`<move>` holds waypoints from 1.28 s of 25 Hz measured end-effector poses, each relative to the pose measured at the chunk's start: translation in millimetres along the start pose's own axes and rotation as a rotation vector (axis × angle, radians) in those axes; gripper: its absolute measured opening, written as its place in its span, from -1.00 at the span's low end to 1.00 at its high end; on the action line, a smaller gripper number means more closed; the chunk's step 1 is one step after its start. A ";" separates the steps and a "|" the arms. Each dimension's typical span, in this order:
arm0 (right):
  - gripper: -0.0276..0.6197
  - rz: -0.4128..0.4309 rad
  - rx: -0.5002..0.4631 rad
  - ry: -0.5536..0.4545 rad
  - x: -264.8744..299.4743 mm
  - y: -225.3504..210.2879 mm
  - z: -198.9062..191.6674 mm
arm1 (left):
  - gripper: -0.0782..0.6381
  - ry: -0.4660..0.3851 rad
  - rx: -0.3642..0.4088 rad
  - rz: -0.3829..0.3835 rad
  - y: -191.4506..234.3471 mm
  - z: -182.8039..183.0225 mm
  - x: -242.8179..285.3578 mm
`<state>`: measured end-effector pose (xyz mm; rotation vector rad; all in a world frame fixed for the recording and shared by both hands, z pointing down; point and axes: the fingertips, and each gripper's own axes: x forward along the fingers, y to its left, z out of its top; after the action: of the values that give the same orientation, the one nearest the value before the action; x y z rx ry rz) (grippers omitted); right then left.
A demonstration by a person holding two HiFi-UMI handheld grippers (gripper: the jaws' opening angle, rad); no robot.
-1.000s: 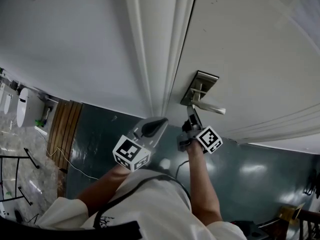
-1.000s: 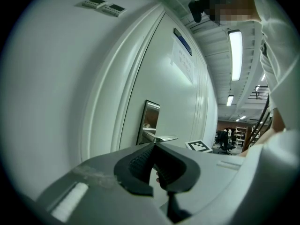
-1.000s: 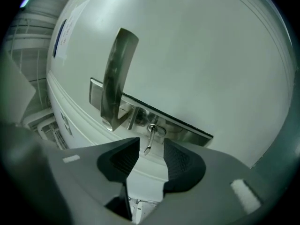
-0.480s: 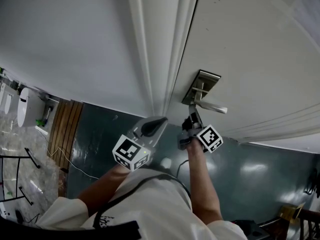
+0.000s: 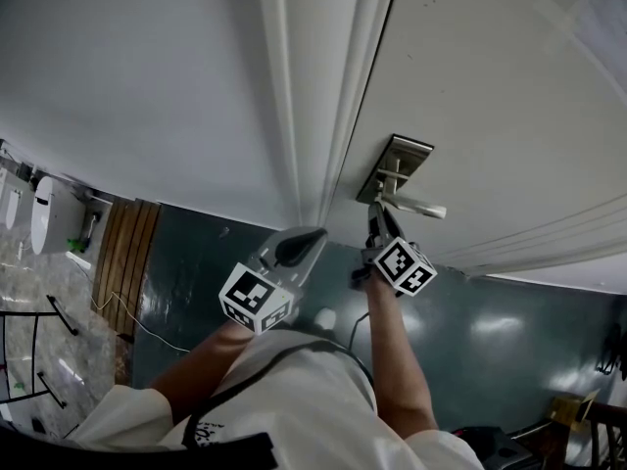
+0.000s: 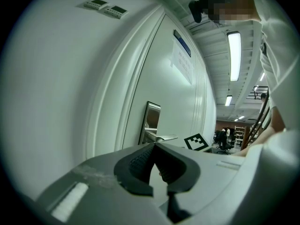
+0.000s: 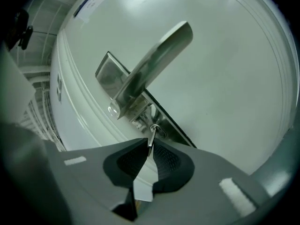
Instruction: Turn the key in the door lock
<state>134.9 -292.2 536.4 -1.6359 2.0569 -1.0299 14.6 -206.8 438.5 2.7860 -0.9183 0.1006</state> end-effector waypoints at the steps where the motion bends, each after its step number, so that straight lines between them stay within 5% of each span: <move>1: -0.78 -0.013 -0.031 0.001 0.1 -1.1 -0.3 | -0.77 0.000 0.001 -0.003 -0.1 0.2 -0.6; 20: -0.76 -0.212 -0.480 0.057 0.4 -1.3 -3.5 | -0.77 -0.002 0.023 -0.060 7.0 5.0 -13.4; 32: -0.74 -0.274 -0.652 0.076 0.2 0.1 -4.0 | -0.77 -0.002 0.036 -0.102 5.9 7.1 -16.2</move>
<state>132.2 -291.0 539.2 -2.2655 2.4284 -0.5084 -1.9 -203.5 430.5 2.8608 -0.7812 0.0993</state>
